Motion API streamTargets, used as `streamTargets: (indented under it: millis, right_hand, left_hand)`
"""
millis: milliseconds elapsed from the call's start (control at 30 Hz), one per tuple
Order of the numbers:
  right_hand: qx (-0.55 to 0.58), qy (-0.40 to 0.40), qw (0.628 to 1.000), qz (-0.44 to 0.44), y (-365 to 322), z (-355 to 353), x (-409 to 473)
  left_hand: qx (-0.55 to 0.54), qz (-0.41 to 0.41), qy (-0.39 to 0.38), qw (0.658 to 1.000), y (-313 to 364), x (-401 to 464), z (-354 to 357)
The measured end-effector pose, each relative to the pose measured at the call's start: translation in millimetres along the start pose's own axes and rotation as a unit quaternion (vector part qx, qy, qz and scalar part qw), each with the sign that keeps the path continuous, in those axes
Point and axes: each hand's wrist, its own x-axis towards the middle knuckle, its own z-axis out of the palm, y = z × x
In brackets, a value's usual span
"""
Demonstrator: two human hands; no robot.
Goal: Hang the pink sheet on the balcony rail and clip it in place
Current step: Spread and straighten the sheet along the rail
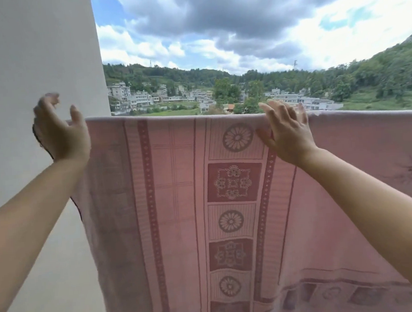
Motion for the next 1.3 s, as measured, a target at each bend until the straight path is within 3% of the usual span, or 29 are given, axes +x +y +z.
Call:
streamTargets:
  millis: [67,133,200,333,433,533,600,667,767,867,933,1133,1300]
  right_hand:
    - [0.008,0.0,1.0,0.005,-7,7,0]
    - [0.009,0.001,1.0,0.007,-6,8,2]
    - [-0.004,0.004,1.0,-0.004,4,7,-5]
    - [-0.063,-0.05,0.997,-0.016,47,21,-71]
    - [-0.075,-0.275,0.958,0.013,97,57,-165]
    - [-0.028,-0.534,0.84,0.094,144,86,-272]
    - [0.008,-0.603,0.787,0.13,170,84,-333]
    - [0.009,-0.606,0.779,0.164,196,69,-376]
    - [-0.011,-0.541,0.804,0.246,247,39,-426]
    - [-0.057,-0.412,0.844,0.337,291,8,-465]
    - [-0.07,-0.361,0.849,0.379,315,-11,-485]
    - [-0.105,-0.347,0.813,0.455,380,-39,-542]
    - [-0.103,-0.353,0.793,0.485,452,-40,-565]
  left_hand:
    - [0.004,0.206,-0.135,0.969,74,-47,7]
    - [0.094,0.369,-0.284,0.88,102,-81,32]
    - [0.192,0.402,-0.35,0.824,115,-102,50]
    - [0.196,0.397,-0.295,0.846,104,-141,64]
    - [0.196,0.486,-0.311,0.793,59,-203,73]
    - [0.208,0.486,-0.426,0.734,26,-306,75]
    - [0.192,0.485,-0.471,0.711,26,-384,74]
    - [0.165,0.502,-0.505,0.682,49,-453,79]
    - [0.109,0.514,-0.558,0.642,126,-547,103]
    - [0.053,0.49,-0.594,0.636,221,-621,128]
    - [0.022,0.48,-0.612,0.628,279,-659,141]
    - [-0.047,0.473,-0.663,0.578,367,-743,167]
    - [-0.075,0.414,-0.711,0.564,424,-785,232]
